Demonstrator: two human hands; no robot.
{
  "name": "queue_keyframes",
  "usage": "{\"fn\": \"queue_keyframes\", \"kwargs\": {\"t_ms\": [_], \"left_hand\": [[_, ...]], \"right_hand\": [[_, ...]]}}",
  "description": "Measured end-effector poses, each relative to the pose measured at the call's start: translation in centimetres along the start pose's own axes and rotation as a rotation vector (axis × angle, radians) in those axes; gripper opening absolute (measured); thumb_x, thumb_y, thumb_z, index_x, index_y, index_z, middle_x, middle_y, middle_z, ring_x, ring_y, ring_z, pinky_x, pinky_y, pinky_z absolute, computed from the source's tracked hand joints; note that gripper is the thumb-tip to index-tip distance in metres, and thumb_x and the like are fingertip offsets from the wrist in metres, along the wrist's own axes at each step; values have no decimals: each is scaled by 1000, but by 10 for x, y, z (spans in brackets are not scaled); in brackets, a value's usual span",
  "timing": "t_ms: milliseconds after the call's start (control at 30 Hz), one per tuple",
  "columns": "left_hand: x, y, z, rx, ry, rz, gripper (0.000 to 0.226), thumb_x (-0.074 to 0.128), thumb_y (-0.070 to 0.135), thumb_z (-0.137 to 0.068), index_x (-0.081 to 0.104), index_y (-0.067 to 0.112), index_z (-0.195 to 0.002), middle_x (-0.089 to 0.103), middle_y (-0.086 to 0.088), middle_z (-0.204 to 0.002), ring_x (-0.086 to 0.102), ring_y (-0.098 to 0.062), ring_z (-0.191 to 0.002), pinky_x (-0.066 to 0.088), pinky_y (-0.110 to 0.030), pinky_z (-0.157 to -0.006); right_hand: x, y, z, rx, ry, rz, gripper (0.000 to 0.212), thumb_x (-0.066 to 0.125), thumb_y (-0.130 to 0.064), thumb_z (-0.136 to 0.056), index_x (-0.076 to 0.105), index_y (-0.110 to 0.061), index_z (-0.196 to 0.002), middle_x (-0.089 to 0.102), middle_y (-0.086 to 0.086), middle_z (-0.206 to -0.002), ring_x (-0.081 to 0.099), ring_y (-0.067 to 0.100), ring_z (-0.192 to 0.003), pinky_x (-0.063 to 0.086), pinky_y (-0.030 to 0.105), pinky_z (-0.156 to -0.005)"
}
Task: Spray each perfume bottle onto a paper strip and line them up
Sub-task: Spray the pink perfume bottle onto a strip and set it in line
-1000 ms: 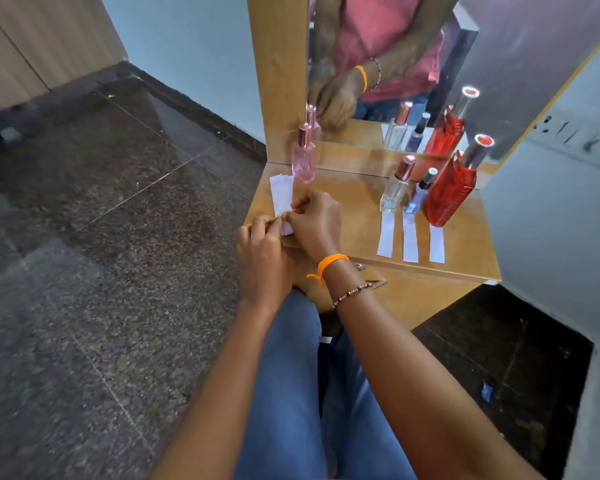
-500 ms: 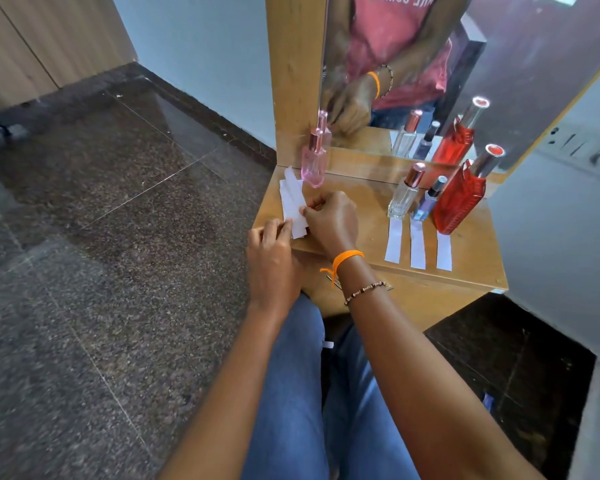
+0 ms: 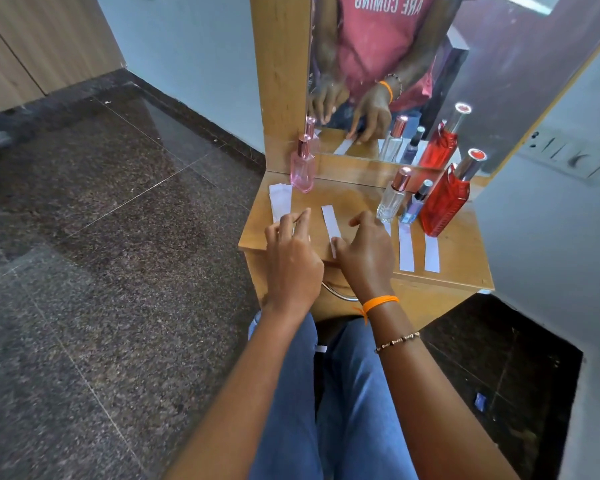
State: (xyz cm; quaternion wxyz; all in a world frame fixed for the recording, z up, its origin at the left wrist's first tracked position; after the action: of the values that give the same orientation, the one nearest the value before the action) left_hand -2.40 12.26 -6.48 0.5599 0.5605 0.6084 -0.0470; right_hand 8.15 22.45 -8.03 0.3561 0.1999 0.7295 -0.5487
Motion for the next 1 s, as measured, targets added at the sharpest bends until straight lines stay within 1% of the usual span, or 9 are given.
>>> {"fn": "queue_keyframes", "kwargs": {"t_ms": [133, 233, 367, 500, 600, 733, 767, 867, 1000], "left_hand": [[-1, -6, -5, -51, 6, 97, 47, 40, -2, -89, 45, 9, -135, 52, -10, -129, 42, -30, -113, 26, -26, -98], [-6, -14, -12, -96, 24, 169, 48, 40, -6, -87, 48, 8, -132, 53, -12, -125, 43, -31, -110, 26, -23, -95], [-13, -22, -22, -123, 51, 235, 50, 38, -9, -84, 52, 8, -129, 54, -12, -124, 45, -29, -112, 27, -22, -95], [-18, -23, -28, -108, 47, 358, 49, 31, -1, -85, 52, 7, -129, 52, -11, -124, 47, -25, -117, 37, -28, -101], [-23, -21, -30, -80, 38, 459, 43, 33, 0, -91, 48, 6, -130, 49, -9, -125, 47, -22, -121, 35, -24, -103], [-12, -6, -28, -68, -164, 656, 39, 38, 25, -98, 41, 15, -136, 49, 4, -127, 48, 8, -111, 37, -10, -95], [-7, 0, -24, -62, -233, 716, 37, 38, 28, -98, 45, 16, -132, 54, 6, -122, 51, 10, -105, 39, -9, -91], [5, 7, -13, -116, -311, 814, 34, 43, 35, -94, 56, 12, -117, 65, 0, -98, 61, -7, -87, 48, -23, -80], [4, 12, -4, -101, -289, 771, 42, 47, 42, -89, 58, 14, -118, 67, 5, -107, 62, -2, -98, 47, -18, -84]], "right_hand": [[-5, -32, -16, -155, 73, -119, 31, 67, -16, -81, 52, -6, -106, 58, 12, -106, 56, 30, -94, 38, 30, -73], [11, -61, -44, -223, 21, -247, 32, 69, -10, -79, 54, -4, -106, 61, 13, -104, 57, 29, -95, 45, 34, -78], [36, -84, -74, -258, -36, -303, 33, 66, -8, -81, 55, -3, -111, 63, 15, -103, 55, 26, -90, 42, 31, -76], [30, -77, -73, -239, 34, -356, 24, 53, 2, -79, 59, -2, -102, 65, 13, -89, 53, 24, -77, 46, 45, -73], [5, -71, -45, -304, 52, -439, 28, 50, 3, -84, 59, -8, -108, 64, 2, -90, 54, 16, -80, 46, 29, -72], [-18, -65, -7, -405, -85, -417, 22, 60, -8, -87, 60, -13, -109, 53, -20, -80, 52, 15, -80, 42, 24, -75], [-20, -62, -1, -399, -132, -423, 24, 62, -11, -87, 60, -13, -111, 55, -20, -82, 51, 14, -81, 41, 20, -74], [-22, -55, 6, -344, -260, -427, 33, 65, -15, -87, 60, -14, -120, 59, -2, -95, 51, 16, -83, 42, 18, -72], [-32, -46, 8, -214, -293, -549, 37, 65, -4, -84, 58, -12, -120, 54, 8, -106, 52, 8, -79, 45, 15, -74]]}}
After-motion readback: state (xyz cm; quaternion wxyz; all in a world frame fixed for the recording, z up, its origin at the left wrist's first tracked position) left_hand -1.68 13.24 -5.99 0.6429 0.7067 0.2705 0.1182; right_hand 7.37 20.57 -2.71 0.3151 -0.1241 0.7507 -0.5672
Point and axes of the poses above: each hand's wrist, its own z-axis away from the middle knuckle, its own x-axis out of the palm, y = z × x, the point moved 10 cm from there along -z, towards the middle knuckle
